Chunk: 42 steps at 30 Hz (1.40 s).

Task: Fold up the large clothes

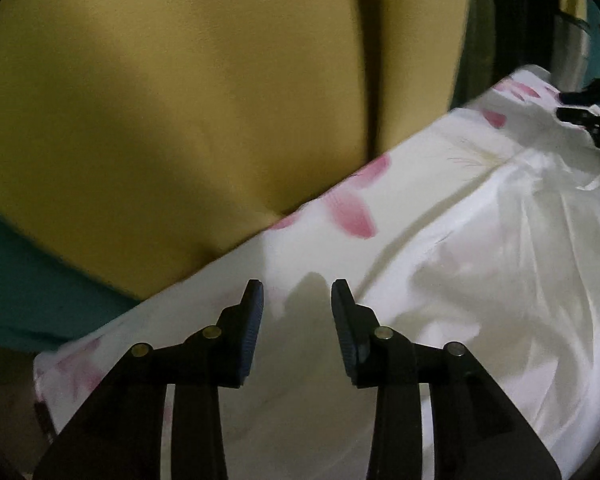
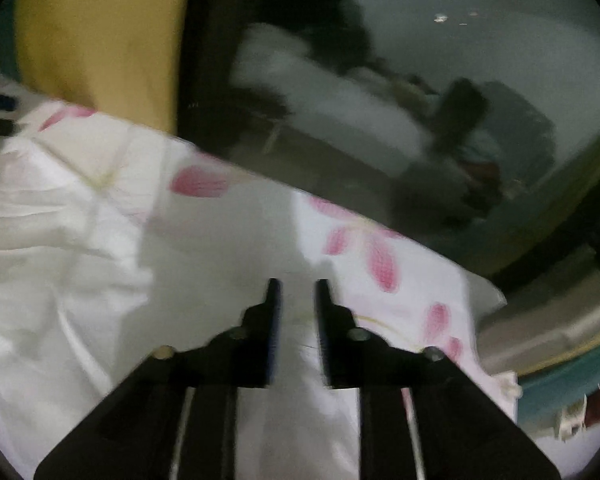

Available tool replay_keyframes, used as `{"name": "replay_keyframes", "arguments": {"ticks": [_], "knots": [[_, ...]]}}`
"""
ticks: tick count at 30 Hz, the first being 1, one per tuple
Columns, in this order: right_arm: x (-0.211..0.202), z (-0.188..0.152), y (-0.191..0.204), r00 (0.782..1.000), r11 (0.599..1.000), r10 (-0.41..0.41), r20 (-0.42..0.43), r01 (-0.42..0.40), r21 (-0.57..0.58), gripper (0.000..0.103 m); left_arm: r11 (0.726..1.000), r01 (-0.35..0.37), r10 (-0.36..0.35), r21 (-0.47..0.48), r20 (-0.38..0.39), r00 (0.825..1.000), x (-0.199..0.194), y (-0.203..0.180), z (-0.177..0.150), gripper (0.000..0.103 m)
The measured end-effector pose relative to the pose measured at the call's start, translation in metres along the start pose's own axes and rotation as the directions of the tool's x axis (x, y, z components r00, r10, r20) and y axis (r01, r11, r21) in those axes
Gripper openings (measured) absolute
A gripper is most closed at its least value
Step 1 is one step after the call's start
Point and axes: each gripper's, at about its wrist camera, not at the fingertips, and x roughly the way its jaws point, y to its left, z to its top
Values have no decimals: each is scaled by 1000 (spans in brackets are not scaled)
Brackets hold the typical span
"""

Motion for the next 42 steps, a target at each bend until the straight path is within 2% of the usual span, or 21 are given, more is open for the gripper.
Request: {"name": "replay_keyframes", "arguments": {"ticks": [1,2,4,5,6,9,13,16,18,21,24,27,30,34,37,39,42], "knots": [[-7,-4,-8,1000,1000,-16,16,15,24,54,1000,-10,10,-10,17,1000,-11,8,-6,38],[-15,-9,-18,999,998,-31,36,29,51,58,1000,-17,18,-18,30,999,-19,14,-11,38],[-32,-23,-37,997,995,-55,61,50,88,59,998,-21,26,-61,73,997,-40,29,-22,42],[-39,-32,-47,996,993,-65,57,59,106,59,996,-15,24,-89,95,995,-49,36,-29,51],[-44,-43,-59,997,989,-70,43,64,132,59,992,-14,27,-122,105,994,-59,44,-38,55],[-53,-83,-95,999,965,-52,-12,53,256,59,984,1,18,-177,108,994,-74,57,-60,55],[-62,-138,-117,997,921,20,-72,10,390,59,988,23,-10,-151,90,996,-82,53,-84,55],[-69,-163,-117,995,910,36,-90,5,415,59,993,62,-55,-103,75,996,-79,44,-89,56],[-76,-173,-115,995,907,55,-87,-13,421,59,996,56,-54,-70,41,998,-70,33,-89,56],[-69,-174,-114,994,905,67,-89,-23,425,59,997,56,-55,-46,12,998,-59,29,-88,56],[-65,-172,-109,994,903,75,-85,-31,428,59,999,-38,37,-26,-22,999,-38,33,-79,56],[-62,-171,-110,994,904,73,-85,-30,426,60,992,-81,79,-97,-22,997,-21,50,-68,56],[-60,-170,-111,994,904,67,-89,-23,426,60,972,-147,143,-185,-35,989,-15,68,-62,56],[-64,-171,-118,996,896,41,-83,0,443,60,954,-118,122,-274,-1,993,-36,79,-76,56],[-67,-171,-124,996,884,74,-41,-47,466,60,943,-53,60,-329,11,998,-56,80,-96,56],[-64,-163,-123,995,894,94,-28,-72,442,60,942,-9,15,-336,15,1000,-64,76,-106,56],[-49,-149,-124,993,899,120,-11,-104,426,60,953,9,-15,-301,-18,1000,-65,66,-121,56]]}}
